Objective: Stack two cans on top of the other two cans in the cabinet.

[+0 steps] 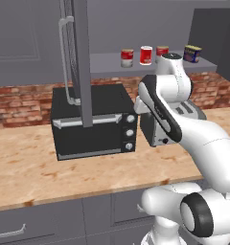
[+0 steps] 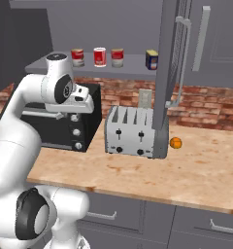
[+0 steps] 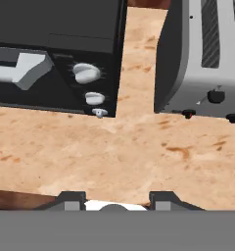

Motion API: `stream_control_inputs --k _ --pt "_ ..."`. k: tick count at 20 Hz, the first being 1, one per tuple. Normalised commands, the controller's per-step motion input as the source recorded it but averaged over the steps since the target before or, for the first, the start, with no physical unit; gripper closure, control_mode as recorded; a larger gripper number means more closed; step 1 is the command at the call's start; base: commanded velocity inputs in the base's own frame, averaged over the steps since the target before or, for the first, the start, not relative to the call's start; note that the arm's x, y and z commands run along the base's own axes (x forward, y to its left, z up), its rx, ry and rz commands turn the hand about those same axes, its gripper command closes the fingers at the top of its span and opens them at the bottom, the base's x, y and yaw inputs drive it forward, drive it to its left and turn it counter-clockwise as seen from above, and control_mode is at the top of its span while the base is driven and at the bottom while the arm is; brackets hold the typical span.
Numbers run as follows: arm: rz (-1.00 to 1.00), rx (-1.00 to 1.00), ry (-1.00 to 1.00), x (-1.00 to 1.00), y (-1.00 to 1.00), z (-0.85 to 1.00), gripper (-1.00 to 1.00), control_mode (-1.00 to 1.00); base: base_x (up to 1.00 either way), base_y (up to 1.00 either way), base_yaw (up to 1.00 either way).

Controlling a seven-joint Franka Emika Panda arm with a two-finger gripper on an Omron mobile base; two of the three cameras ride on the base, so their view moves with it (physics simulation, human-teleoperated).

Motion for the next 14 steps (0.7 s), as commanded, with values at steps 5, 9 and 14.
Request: stream_control_inputs --k 5,9,14 --pt "0.00 0.00 -0.05 0.00 0.00 0.13 -1.00 -1.00 0.00 0.00 0.00" --pt "0.00 0.00 -0.14 -0.11 0.00 0.29 -1.00 -1.00 0.00 0.00 0.00" --pt "0.00 0.00 -0.15 -0.13 -0.04 0.33 -1.00 -1.00 0.00 0.00 0.00"
